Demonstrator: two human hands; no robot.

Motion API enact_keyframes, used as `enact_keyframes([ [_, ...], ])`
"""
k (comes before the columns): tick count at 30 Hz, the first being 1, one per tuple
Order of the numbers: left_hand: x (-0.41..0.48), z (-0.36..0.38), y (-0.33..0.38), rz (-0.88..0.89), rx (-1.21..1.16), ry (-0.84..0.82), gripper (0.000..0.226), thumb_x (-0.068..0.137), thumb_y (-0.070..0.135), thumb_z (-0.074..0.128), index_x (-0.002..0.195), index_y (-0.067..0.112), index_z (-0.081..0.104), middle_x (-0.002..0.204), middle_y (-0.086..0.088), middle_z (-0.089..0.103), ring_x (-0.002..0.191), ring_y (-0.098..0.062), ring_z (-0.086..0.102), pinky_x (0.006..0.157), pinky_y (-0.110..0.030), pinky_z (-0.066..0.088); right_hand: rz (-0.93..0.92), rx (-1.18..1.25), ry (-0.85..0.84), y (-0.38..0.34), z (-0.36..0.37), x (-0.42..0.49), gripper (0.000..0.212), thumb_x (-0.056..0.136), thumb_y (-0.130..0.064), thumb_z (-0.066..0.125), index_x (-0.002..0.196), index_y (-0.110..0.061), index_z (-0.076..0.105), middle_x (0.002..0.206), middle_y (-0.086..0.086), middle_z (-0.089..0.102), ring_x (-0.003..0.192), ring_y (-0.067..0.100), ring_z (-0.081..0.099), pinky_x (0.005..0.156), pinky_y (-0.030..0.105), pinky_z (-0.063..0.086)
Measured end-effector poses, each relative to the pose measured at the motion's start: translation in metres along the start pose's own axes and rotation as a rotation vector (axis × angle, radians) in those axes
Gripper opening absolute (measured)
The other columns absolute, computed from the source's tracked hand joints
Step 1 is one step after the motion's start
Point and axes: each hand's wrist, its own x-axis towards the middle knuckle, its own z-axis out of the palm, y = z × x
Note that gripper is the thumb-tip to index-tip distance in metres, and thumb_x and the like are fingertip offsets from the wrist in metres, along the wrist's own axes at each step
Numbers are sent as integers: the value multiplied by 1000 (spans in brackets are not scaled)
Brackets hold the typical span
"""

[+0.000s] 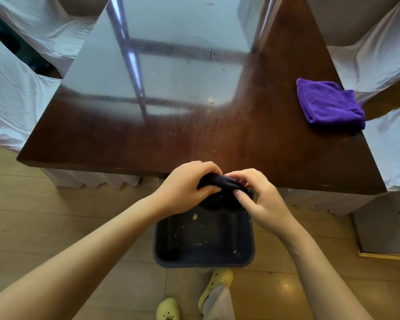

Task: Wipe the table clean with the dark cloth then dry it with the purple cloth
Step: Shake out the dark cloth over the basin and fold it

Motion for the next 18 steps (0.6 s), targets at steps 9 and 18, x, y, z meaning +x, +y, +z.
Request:
enact_keyframes([
  [9, 36, -34, 29, -26, -8, 47, 19, 78, 17, 68, 96, 21, 62, 86, 13, 61, 79, -6, 55, 70, -18, 43, 41, 66, 90, -18, -42, 14, 20, 81, -23, 66, 100, -28, 63, 97, -9, 66, 91, 3, 60, 77, 17, 50],
  [18, 127, -21, 83, 40, 143, 53, 21, 77, 19, 62, 97, 20, 58, 98, 0, 65, 90, -19, 56, 69, -30, 40, 100, -32, 272, -11, -146, 28, 27, 76, -13, 70, 101, -25, 67, 96, -8, 67, 90, -1, 60, 74, 8, 46],
])
